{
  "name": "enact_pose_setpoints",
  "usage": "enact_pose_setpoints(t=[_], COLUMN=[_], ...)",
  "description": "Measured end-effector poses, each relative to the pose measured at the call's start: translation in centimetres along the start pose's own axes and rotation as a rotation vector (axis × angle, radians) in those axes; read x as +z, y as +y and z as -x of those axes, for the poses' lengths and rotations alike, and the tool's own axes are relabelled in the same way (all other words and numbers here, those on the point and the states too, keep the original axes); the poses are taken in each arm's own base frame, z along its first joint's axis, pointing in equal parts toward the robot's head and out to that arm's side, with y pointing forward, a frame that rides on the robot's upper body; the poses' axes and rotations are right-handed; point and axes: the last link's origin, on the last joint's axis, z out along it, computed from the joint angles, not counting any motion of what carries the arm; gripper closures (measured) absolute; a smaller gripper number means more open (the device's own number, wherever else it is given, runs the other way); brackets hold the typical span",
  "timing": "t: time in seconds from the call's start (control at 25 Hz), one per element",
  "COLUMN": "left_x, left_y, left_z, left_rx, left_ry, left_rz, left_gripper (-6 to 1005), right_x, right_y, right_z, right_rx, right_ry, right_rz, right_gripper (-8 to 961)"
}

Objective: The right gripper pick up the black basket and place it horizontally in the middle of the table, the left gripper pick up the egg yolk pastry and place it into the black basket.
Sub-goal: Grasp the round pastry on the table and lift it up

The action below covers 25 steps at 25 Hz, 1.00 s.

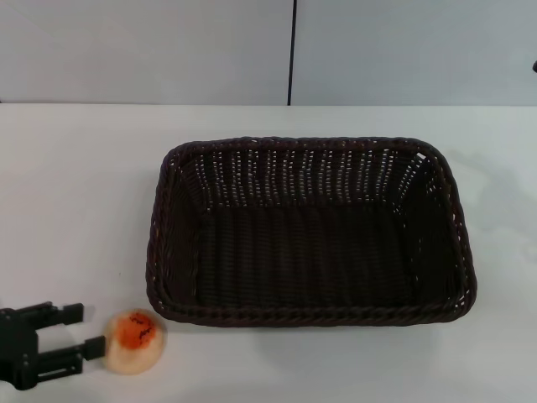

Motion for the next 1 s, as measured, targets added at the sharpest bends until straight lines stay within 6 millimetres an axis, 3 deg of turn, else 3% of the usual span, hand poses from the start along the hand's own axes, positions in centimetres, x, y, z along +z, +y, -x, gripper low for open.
enact_pose_setpoints(t=[0.36, 0.72, 0.92, 1.0], left_x=[1.7, 3.9, 4.1, 4.1], left_y=[0.6, 0.0, 0.0, 0.0], left_z=[0.0, 0.6, 0.7, 0.8], left_rx=[-0.028, -0.024, -0.011, -0.005], left_ry=[-0.013, -0.031, -0.055, -0.055], left_rz=[0.061, 0.015, 0.025, 0.024], left_gripper=[288, 324, 344, 401], right_x=[0.0, -0.5, -0.8, -0.9], right_y=[0.0, -0.1, -0.1, -0.1], right_z=[-0.3, -0.7, -0.8, -0.8], right_rx=[0.005, 0.024, 0.032, 0.031], right_ry=[0.015, 0.014, 0.008, 0.007], right_rz=[0.001, -0.017, -0.025, -0.031], right_gripper=[215, 215, 215, 215])
